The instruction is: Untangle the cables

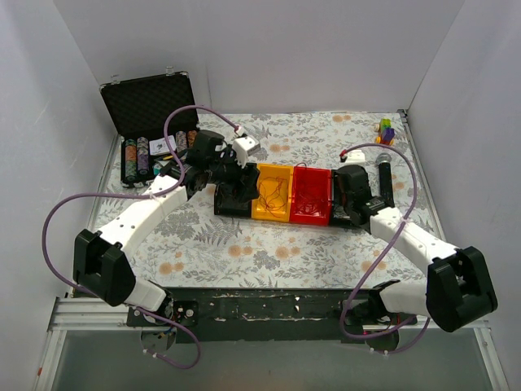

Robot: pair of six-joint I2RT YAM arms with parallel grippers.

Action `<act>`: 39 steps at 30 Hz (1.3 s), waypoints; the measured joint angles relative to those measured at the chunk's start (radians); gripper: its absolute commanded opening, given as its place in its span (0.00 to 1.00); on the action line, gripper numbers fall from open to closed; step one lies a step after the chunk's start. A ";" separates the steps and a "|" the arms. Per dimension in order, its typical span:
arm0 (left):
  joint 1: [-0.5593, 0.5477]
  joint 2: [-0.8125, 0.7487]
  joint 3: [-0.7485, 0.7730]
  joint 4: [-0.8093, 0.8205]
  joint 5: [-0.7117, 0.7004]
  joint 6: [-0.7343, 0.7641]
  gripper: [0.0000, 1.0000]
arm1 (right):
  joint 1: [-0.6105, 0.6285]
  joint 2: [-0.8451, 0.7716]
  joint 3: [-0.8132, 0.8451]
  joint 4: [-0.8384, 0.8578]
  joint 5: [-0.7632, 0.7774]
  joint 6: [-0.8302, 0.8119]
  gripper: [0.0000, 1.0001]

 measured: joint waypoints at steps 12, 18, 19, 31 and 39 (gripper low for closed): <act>0.000 -0.018 -0.026 0.019 -0.003 0.001 0.78 | -0.174 -0.135 -0.027 -0.012 -0.186 0.058 0.45; 0.000 -0.018 -0.040 0.025 -0.005 0.001 0.79 | -0.165 -0.199 -0.024 0.012 -0.397 -0.043 0.47; 0.000 -0.018 -0.041 0.025 -0.005 0.001 0.79 | -0.162 -0.179 -0.015 0.000 -0.417 -0.061 0.47; 0.000 -0.028 -0.058 0.033 -0.009 0.004 0.79 | -0.123 -0.119 0.035 -0.101 -0.579 -0.341 0.47; 0.000 -0.029 -0.060 0.035 -0.009 0.004 0.79 | -0.120 -0.154 0.012 -0.103 -0.700 -0.528 0.45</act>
